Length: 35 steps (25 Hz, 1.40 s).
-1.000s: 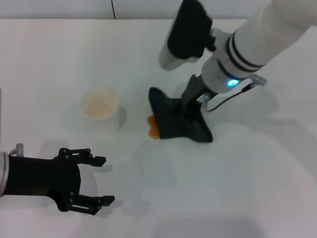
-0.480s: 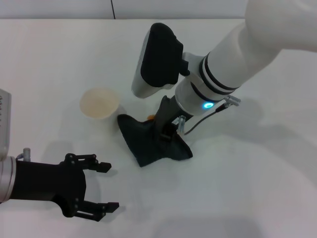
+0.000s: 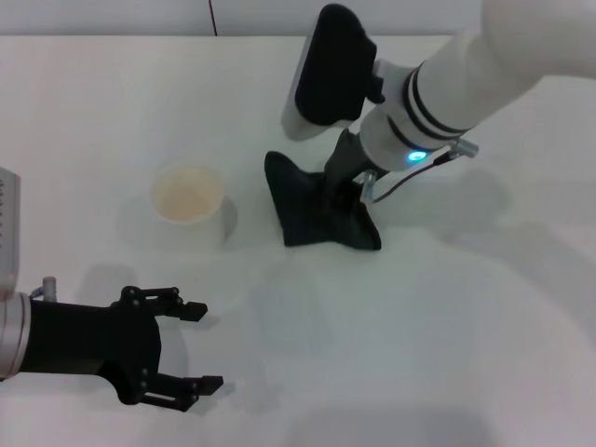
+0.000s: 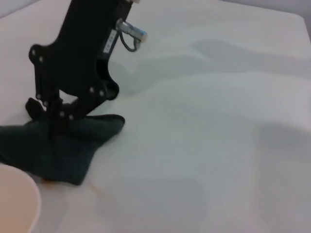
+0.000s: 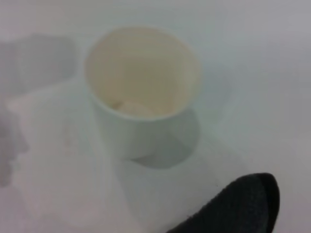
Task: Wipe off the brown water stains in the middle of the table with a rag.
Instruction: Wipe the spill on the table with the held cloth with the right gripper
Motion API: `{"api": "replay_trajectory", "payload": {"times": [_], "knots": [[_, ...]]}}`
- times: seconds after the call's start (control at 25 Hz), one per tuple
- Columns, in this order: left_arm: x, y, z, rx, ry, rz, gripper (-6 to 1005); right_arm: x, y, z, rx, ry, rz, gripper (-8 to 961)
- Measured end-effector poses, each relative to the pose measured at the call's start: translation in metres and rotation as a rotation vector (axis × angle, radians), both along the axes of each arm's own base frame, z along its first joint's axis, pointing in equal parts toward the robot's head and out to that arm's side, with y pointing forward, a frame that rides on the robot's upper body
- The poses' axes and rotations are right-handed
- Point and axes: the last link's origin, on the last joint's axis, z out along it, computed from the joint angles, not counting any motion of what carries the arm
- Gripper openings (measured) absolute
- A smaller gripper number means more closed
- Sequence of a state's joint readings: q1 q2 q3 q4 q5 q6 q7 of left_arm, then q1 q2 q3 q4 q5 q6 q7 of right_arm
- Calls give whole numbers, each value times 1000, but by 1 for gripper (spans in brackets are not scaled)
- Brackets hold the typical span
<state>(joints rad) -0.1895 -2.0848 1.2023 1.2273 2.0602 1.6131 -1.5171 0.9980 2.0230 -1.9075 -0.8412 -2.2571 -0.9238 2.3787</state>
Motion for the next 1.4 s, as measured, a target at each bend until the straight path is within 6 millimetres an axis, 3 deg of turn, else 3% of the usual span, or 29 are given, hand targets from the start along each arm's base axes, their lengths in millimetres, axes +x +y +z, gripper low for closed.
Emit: {"api": "replay_trajectory", "payload": {"times": [0.24, 0.8, 1.0, 1.28, 1.4], "knots": [[1, 4, 0, 15, -5, -2, 894, 3, -2, -1, -10, -15, 11, 59], [2, 6, 1, 31, -7, -4, 894, -17, -63, -27, -255, -11, 68, 58], [2, 6, 1, 29, -7, -5, 894, -10, -50, -24, -196, -24, 69, 56], [2, 5, 0, 28, -9, -4, 894, 4, -14, -1, -43, -43, 52, 57], [1, 6, 0, 35, -11, 2, 894, 9, -12, 1, -29, -36, 44, 57]]}}
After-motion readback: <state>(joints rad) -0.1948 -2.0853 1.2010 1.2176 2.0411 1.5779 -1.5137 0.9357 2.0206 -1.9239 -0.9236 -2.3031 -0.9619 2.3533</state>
